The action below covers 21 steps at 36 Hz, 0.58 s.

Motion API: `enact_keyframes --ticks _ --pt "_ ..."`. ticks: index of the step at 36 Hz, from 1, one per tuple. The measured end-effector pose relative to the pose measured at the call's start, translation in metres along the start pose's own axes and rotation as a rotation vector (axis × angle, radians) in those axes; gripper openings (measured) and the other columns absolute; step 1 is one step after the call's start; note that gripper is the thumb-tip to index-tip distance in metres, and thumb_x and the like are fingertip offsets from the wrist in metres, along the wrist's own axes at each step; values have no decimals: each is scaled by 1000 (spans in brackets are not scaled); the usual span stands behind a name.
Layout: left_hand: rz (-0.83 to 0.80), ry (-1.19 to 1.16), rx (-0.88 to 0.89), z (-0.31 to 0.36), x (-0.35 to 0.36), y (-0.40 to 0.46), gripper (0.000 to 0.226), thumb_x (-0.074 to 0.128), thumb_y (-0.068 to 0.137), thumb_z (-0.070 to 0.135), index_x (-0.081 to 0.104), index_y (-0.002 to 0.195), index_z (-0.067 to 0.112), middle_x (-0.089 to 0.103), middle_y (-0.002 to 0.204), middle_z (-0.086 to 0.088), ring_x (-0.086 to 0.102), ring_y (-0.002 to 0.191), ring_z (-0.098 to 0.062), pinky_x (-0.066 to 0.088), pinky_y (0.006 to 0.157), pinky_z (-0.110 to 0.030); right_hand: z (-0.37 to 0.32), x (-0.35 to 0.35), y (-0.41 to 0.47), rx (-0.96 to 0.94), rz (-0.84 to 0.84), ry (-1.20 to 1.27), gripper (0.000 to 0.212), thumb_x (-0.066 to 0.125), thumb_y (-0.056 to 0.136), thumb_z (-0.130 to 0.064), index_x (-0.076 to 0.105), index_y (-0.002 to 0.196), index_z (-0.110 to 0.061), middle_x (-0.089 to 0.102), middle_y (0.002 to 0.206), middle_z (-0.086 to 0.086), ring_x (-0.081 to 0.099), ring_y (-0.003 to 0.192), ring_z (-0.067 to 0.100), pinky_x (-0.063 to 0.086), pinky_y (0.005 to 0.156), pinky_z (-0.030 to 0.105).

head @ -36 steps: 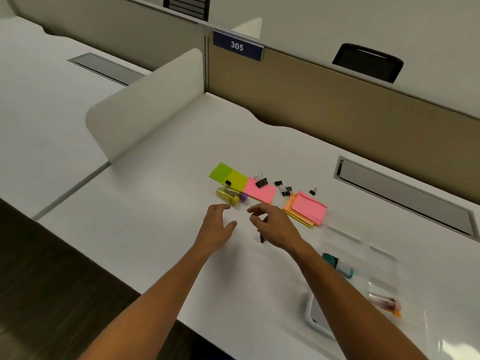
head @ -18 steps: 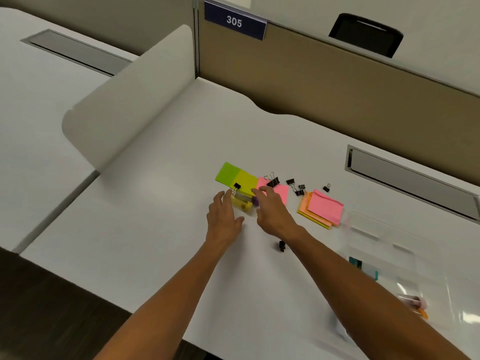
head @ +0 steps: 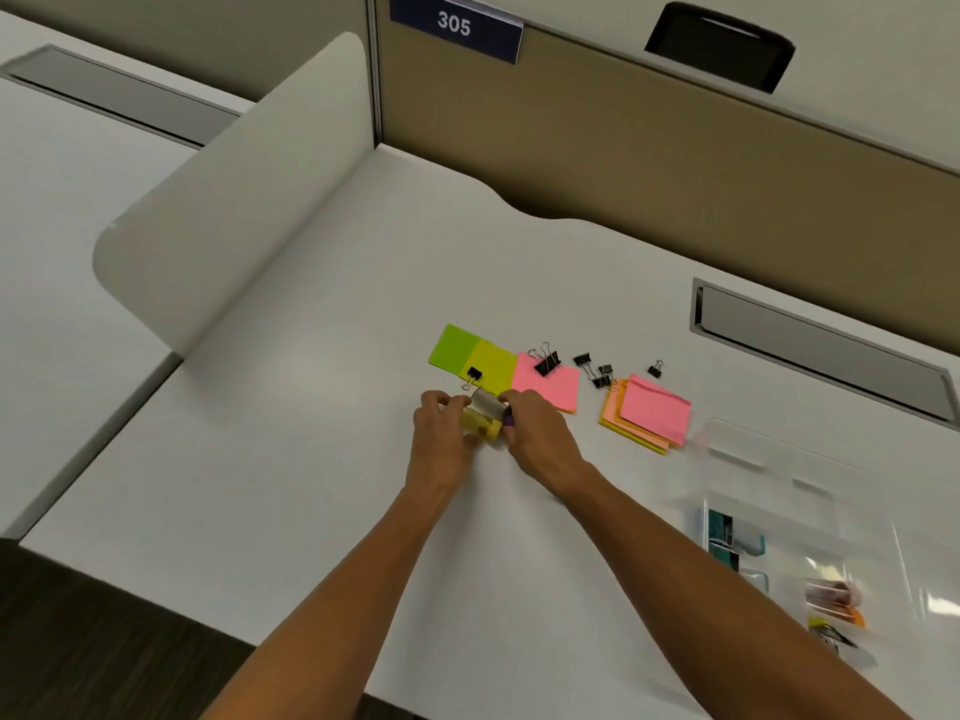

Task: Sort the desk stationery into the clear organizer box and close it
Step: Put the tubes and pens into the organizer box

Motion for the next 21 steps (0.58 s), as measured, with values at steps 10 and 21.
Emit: enact_keyframes --ticks 10,21 --pt "-28 65 56 4 -7 -11 33 77 78 9 67 110 12 56 113 -11 53 98 -26 51 80 -33 7 -4 -18 3 14 6 9 56 90 -12 61 97 -11 56 107 11 55 87 27 46 74 37" --pt "58 -40 127 52 -15 -46 29 74 82 5 68 110 10 66 110 -7 55 98 -24 46 81 -29 37 -47 -62 -7 130 163 31 58 92 -7 62 122 -10 57 111 10 53 90 22 36 73 27"
Point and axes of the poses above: each hand's wrist, its own y-axis towards the middle knuckle, its own x-axis out of the palm, z = x × y, the point moved 9 cm from there along y, towards the middle knuckle
